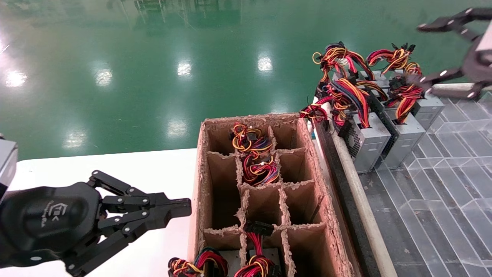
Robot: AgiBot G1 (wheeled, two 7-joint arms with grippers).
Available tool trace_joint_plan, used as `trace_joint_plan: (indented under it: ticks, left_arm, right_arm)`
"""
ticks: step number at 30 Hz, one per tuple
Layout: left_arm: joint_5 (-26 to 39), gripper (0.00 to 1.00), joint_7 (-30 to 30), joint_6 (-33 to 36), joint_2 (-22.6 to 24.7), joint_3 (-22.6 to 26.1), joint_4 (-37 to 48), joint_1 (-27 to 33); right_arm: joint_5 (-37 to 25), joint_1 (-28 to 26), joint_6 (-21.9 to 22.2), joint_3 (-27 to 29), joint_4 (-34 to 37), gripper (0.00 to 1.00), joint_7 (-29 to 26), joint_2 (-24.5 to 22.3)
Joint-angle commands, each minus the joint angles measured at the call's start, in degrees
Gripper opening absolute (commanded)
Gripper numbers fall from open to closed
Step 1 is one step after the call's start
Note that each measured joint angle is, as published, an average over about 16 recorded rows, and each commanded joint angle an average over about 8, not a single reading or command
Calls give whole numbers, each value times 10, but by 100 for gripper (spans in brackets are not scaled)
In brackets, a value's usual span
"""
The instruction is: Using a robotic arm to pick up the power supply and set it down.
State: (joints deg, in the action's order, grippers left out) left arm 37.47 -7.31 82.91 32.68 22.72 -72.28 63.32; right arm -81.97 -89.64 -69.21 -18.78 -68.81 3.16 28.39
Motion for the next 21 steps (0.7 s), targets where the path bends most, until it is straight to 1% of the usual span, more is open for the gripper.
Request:
trace_joint_plan:
  ticks: [1, 21]
  left_arm:
    - [0, 100, 0, 0, 0, 0, 0, 0]
    - [0, 100, 0, 0, 0, 0, 0, 0]
  right_arm:
    - [13, 9, -6, 1, -1, 100, -4, 2]
    - [160, 112, -66, 11, -19, 100, -56, 26]
